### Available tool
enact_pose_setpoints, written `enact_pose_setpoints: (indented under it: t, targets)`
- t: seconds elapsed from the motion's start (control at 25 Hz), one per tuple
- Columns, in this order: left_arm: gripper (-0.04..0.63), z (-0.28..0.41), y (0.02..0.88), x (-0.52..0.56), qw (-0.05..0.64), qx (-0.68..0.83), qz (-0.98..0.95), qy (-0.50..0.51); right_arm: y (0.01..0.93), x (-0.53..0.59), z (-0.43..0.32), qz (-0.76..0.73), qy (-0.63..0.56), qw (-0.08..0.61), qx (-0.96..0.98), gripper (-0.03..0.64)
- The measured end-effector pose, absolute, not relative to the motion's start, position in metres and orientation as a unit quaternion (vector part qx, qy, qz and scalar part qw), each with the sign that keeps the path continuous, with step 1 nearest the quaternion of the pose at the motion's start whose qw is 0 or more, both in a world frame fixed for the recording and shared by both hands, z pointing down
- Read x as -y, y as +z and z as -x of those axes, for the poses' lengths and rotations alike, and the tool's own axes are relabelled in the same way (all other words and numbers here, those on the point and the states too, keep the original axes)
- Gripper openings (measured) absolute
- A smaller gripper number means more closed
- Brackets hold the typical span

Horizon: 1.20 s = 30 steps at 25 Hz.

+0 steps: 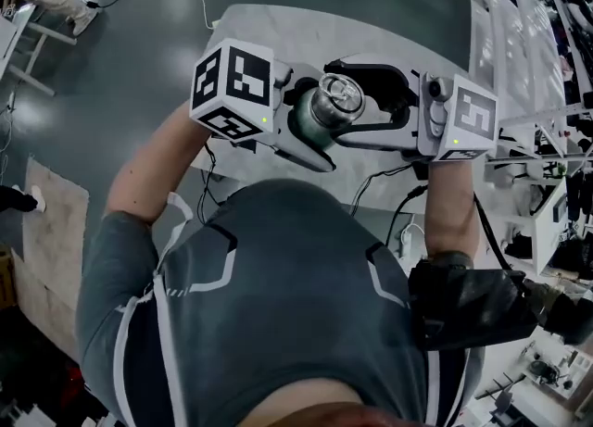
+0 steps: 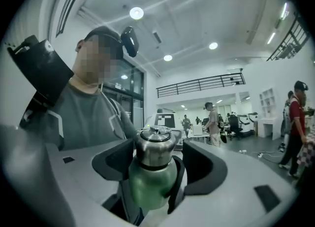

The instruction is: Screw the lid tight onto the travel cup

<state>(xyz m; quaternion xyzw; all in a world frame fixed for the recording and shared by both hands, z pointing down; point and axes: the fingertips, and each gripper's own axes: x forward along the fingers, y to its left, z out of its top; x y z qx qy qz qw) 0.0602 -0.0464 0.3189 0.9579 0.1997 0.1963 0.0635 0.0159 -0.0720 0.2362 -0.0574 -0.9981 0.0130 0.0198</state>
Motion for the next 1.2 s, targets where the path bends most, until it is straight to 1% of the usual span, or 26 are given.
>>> enact_pose_setpoints:
  t: [0.16, 0.2, 0.24, 0.36, 0.48, 0.56, 0.6, 0.72, 0.8, 0.92, 1.08, 1.2]
  targets:
    - [0.402, -0.065, 0.317, 0.041, 0.059, -0.202, -0.954, 0.213, 0.226, 0.063, -0.010, 0.091, 0.009, 0.016, 0.996, 0.307]
    - [0.402, -0.067, 0.320, 0.044, 0.059, -0.188, -0.956, 0.219, 0.226, 0.065, -0.010, 0.083, 0.013, 0.016, 0.996, 0.278]
    - [0.402, -0.069, 0.323, 0.049, 0.058, -0.169, -0.958, 0.224, 0.229, 0.069, -0.011, 0.067, 0.019, 0.019, 0.997, 0.278]
    - [0.402, -0.071, 0.348, 0.079, 0.050, -0.064, -0.963, 0.257, 0.252, 0.094, -0.013, -0.027, 0.037, 0.040, 0.998, 0.277]
    - [0.402, -0.062, 0.382, 0.125, 0.027, 0.083, -0.945, 0.314, 0.285, 0.131, -0.019, -0.173, 0.069, 0.063, 0.980, 0.276]
    - [0.402, -0.058, 0.400, 0.141, 0.011, 0.135, -0.928, 0.348, 0.302, 0.144, -0.024, -0.233, 0.099, 0.066, 0.965, 0.276]
    - [0.402, -0.059, 0.404, 0.142, 0.010, 0.136, -0.925, 0.353, 0.307, 0.145, -0.026, -0.241, 0.106, 0.068, 0.962, 0.276]
    - [0.402, -0.066, 0.396, 0.122, 0.034, 0.065, -0.946, 0.315, 0.298, 0.130, -0.022, -0.188, 0.093, 0.074, 0.975, 0.279]
    - [0.402, -0.067, 0.375, 0.098, 0.047, -0.015, -0.962, 0.269, 0.280, 0.111, -0.021, -0.110, 0.076, 0.051, 0.990, 0.314]
    - [0.402, -0.062, 0.342, 0.065, 0.058, -0.127, -0.966, 0.217, 0.248, 0.085, -0.022, -0.002, 0.063, -0.001, 0.998, 0.314]
    - [0.402, -0.061, 0.317, 0.038, 0.076, -0.225, -0.955, 0.178, 0.234, 0.067, -0.020, 0.072, 0.048, -0.008, 0.996, 0.313]
    - [0.402, -0.061, 0.305, 0.027, 0.069, -0.258, -0.948, 0.172, 0.224, 0.059, -0.013, 0.106, 0.041, -0.015, 0.993, 0.311]
